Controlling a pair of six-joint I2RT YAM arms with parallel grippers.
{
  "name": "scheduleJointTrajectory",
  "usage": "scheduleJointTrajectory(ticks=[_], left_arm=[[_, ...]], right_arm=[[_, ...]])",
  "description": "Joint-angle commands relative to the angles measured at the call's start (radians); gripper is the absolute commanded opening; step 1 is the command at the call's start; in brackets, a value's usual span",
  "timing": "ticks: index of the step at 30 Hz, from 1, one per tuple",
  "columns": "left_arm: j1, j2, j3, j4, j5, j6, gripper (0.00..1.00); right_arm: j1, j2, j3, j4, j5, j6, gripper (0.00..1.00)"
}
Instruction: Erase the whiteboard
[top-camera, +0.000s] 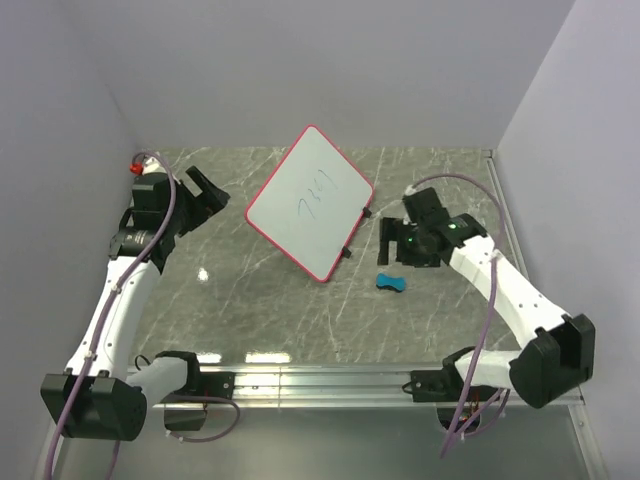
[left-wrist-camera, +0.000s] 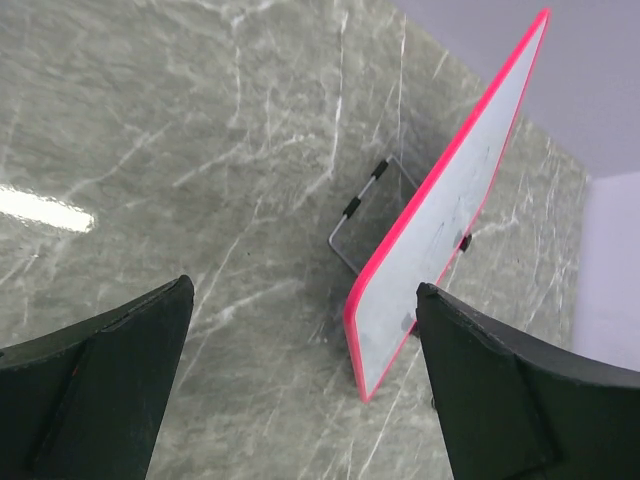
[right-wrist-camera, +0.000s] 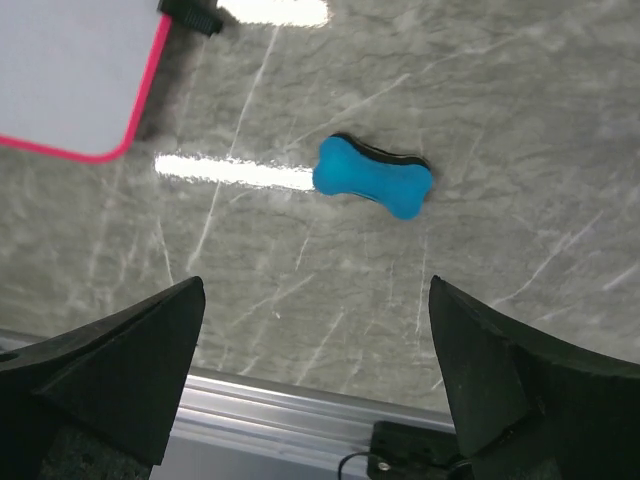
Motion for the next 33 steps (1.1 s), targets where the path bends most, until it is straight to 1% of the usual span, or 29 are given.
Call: scheduleJointTrajectory(ticks=[1, 4, 7, 11, 18, 25, 30, 33], left_arm=[[-0.004, 0.014, 0.015, 0.009, 0.055, 0.030, 0.99], [-0.006, 0.054, 0.047, -0.019, 0.076, 0.030, 0.99], [-0.006, 0.071, 0.048, -0.016, 0.091, 0.021, 0.99], [-0.007, 0.039, 0.018, 0.010, 0.107, 0.008, 0.99], [-0.007, 0.029, 0.007, -0.028, 0.104, 0.030, 0.99], [-0.009, 0.011, -0.005, -0.053, 0.101, 0.053, 0.99], [-0.009, 0.017, 0.010, -0.092, 0.088, 0.082, 0.99], [-0.009, 0.014, 0.005, -0.100, 0.079, 0.096, 0.99]], right_arm=[[0.083, 0.081, 0.087, -0.068, 0.106, -0.088, 1.00], [0.134, 0.161, 0.083, -0.068, 0.164, -0.084, 0.99], [0.165, 0.211, 0.042, -0.021, 0.215, -0.102, 0.98], [0.173, 0.259, 0.026, 0.013, 0.206, -0.084, 0.97], [0.188, 0.325, -0.064, 0.134, 0.241, -0.099, 0.97], [0.186, 0.455, 0.006, 0.131, 0.239, -0.031, 0.97], [0.183, 0.498, 0.017, 0.173, 0.301, -0.019, 0.97], [0.182, 0.523, 0.035, 0.161, 0.333, -0.010, 0.97]])
